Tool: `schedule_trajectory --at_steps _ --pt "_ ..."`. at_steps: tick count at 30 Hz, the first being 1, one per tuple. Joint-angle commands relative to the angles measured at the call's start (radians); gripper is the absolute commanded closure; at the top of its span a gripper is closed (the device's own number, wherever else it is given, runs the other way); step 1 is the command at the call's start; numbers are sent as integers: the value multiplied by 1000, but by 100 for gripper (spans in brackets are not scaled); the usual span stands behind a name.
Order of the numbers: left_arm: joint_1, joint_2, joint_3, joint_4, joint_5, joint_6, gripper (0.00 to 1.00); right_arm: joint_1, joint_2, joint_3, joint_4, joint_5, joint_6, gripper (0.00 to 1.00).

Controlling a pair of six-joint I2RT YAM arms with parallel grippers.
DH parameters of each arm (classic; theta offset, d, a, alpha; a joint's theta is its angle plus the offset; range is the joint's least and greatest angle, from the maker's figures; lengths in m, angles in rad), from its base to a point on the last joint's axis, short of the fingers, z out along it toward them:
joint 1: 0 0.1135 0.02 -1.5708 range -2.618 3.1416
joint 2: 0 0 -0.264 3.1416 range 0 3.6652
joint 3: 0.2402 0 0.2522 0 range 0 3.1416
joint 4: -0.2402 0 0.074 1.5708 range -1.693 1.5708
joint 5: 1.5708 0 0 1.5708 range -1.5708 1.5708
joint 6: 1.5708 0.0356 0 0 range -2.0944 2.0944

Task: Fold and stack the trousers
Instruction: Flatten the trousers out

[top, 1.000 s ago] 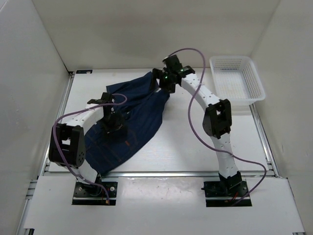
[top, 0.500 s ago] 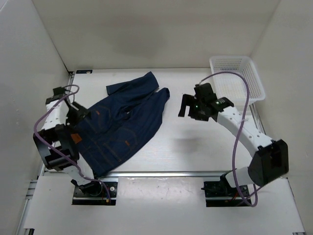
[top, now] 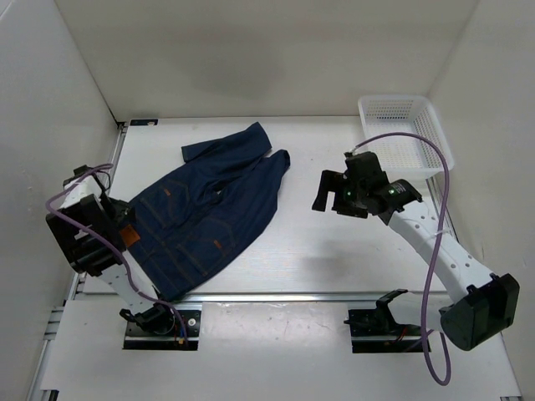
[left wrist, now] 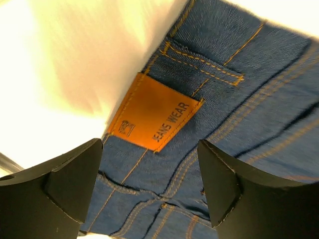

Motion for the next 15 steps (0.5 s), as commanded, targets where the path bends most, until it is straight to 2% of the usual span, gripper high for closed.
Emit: schedule_trajectory --at_steps 1,2,9,12,15 --pt "-31 -9 -3 12 -2 4 12 4 -1 90 -39 26 -19 0" --pt "-41 0 -3 23 -14 4 15 4 -1 109 -49 26 -19 0" --pt "-113 46 35 34 -37 13 19 4 -21 153 -78 26 12 0" --pt "-234 139 97 34 1 22 9 4 -30 171 -89 61 12 0" --pt "-276 195 134 34 50 22 5 4 -39 199 -115 70 12 0"
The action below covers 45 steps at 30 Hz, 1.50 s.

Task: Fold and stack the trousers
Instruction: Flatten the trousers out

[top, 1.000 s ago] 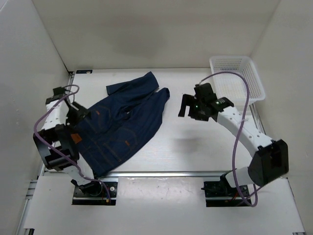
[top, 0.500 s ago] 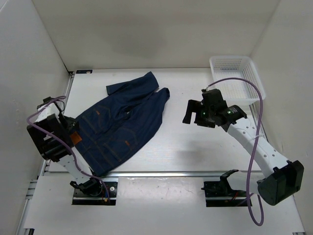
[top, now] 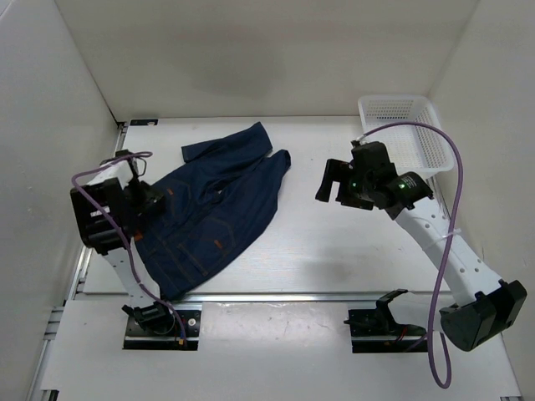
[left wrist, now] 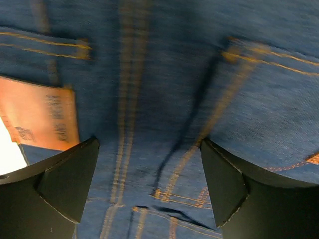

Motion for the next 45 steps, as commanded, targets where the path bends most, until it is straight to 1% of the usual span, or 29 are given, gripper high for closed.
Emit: schedule_trajectory --at_steps 1,2,3,4,5,7,8,10,11,13,14,15,16,18,19,20,21,22,23,25,29,30,32,34,37,39,41,44,45 --pt "-72 35 54 12 75 9 5 4 -38 71 -40 42 5 0" --pt "-84 46 54 12 87 9 10 4 -47 71 -40 51 5 0" --pt "-99 55 65 21 97 9 24 4 -47 71 -49 52 5 0" --pt "-137 64 77 21 97 0 55 4 -56 71 -49 52 5 0" --pt "-161 65 77 21 97 -1 69 4 -65 71 -49 52 5 0" --pt "-210 65 88 21 97 -1 90 4 -66 62 -49 61 14 0" --pt "-266 65 101 21 113 -10 90 4 -66 62 -49 61 14 0" --pt "-335 55 129 21 124 -10 90 4 -66 53 -49 61 14 0" --pt "-416 55 164 11 124 -20 90 4 -66 52 -49 61 14 0" --pt "-498 55 213 -2 141 -31 90 4 -66 43 -49 61 14 0" --pt "-570 67 244 -26 150 -22 90 4 -66 43 -49 61 14 0" --pt "-598 68 316 -49 150 -11 90 4 -66 43 -49 61 14 0" --pt "-618 81 353 -75 132 -11 90 4 -66 43 -49 61 14 0" --pt "-629 66 410 -126 106 1 75 4 -66 34 -49 61 14 0" --pt "-613 31 410 -135 95 1 67 4 -78 34 -49 61 14 0" --pt "-597 7 410 -135 95 10 52 4 -78 34 -49 61 14 0" --pt "-554 -21 392 -135 95 10 22 4 -88 25 -49 61 5 0" --pt "-531 -47 375 -135 95 19 7 4 -89 25 -49 61 5 0" --pt "-508 -90 356 -126 95 19 0 4 -98 14 -49 61 5 0" --pt "-449 -104 306 -126 95 41 0 4 -98 14 -40 61 5 0" --pt "-405 -116 205 -85 112 65 0 4 -89 5 -29 42 -5 0" --pt "-405 -107 182 -45 129 75 0 4 -79 5 -20 42 -5 0" --pt "-405 -86 140 -19 170 87 0 4 -79 5 -20 42 -5 0" --pt "-405 -64 131 13 199 114 0 4 -79 5 -20 42 -14 0" --pt "-444 -64 121 33 210 153 0 4 -79 5 -20 42 -14 0" --pt "-457 -64 112 34 210 162 3 4 -79 -6 -20 33 -14 0" --pt "-468 -55 102 34 190 162 11 4 -79 -17 -20 22 -14 0" --pt "-468 -29 92 34 170 162 17 4 -79 -17 -20 10 -14 0" --pt "-468 -29 92 34 157 162 25 4 -79 -17 -20 10 -14 0"
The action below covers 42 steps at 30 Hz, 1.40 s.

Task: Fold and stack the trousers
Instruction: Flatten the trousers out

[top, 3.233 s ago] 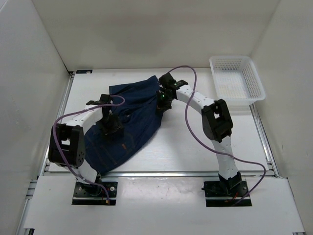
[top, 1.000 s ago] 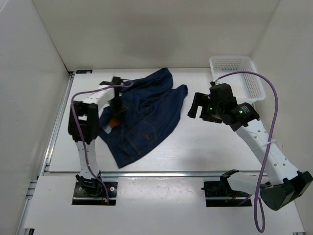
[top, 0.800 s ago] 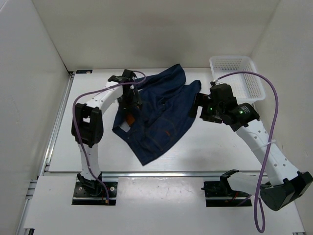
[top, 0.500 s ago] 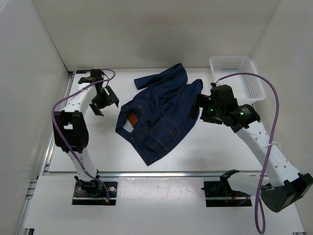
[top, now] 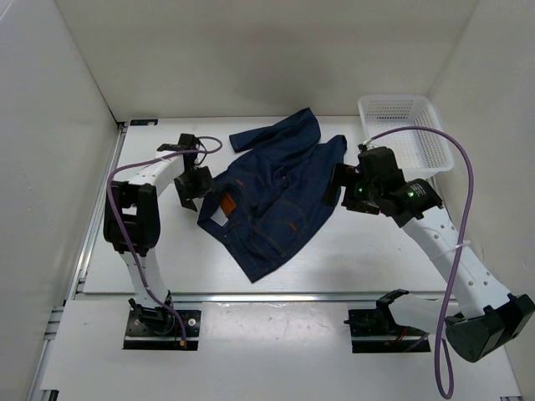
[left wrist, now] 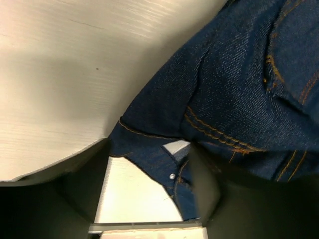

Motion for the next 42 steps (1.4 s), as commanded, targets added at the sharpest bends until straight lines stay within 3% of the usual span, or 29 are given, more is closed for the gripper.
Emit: schedule_trajectory --at_steps 1,2,3,5,15,18,24,27,37,38,39,42 --pt "6 12 -10 25 -19 20 31 4 -6 -6 21 -22 -10 0" --pt "6 12 -10 25 -28 29 39 4 -6 -6 21 -22 -10 0" --pt "6 12 4 25 -43 29 67 4 -6 -6 21 -22 -10 0" --pt "6 -25 13 -4 -69 29 90 4 -6 -6 21 -22 -10 0" --pt "78 -258 13 -83 -146 103 90 4 3 -15 39 -31 -10 0" --pt "-3 -260 13 -116 -192 114 83 4 12 -24 50 -42 -10 0" --pt "-156 -171 24 -116 -298 11 32 4 21 -24 60 -61 -1 0" --pt "-193 -96 60 -116 -377 -35 28 4 21 -24 60 -61 -1 0" --pt "-193 96 208 -107 -451 -23 51 4 11 -15 40 -61 -1 0" --pt "-193 107 208 -121 -451 -23 59 4 11 -15 40 -61 -1 0" --pt "-193 107 222 -130 -465 -23 89 4 11 -15 40 -61 -1 0" --pt "-193 60 232 -155 -470 11 90 4 11 -15 40 -61 -1 0"
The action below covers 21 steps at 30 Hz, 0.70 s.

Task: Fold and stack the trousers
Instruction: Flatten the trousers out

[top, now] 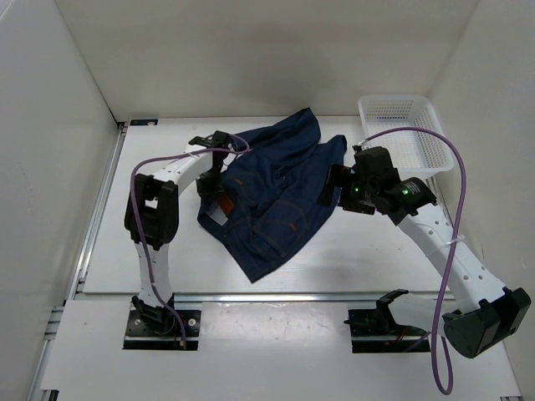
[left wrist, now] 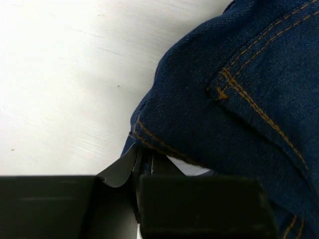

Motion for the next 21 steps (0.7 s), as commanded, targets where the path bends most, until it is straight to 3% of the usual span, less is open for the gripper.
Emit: schedule_trajectory --at_steps 1,6,11,12,16,17,19,21 --pt "1 -94 52 -29 -28 59 90 4 -16 6 12 -12 -1 0" --pt "55 -292 5 -55 88 158 90 4 -16 6 3 -3 -1 0" --pt "213 -413 -104 15 395 235 90 4 -6 6 3 -3 -10 0" --pt "237 -424 -120 33 432 221 84 4 -6 6 12 -12 -10 0" --pt "323 -374 -140 44 508 155 17 4 -6 6 12 -12 -10 0" --pt "324 -374 -140 44 473 132 15 4 -6 6 12 -12 -10 0" --pt "314 -374 -140 44 411 109 18 4 -6 6 12 -12 -10 0" --pt "291 -400 -140 34 305 75 77 4 -17 -6 12 -12 -10 0"
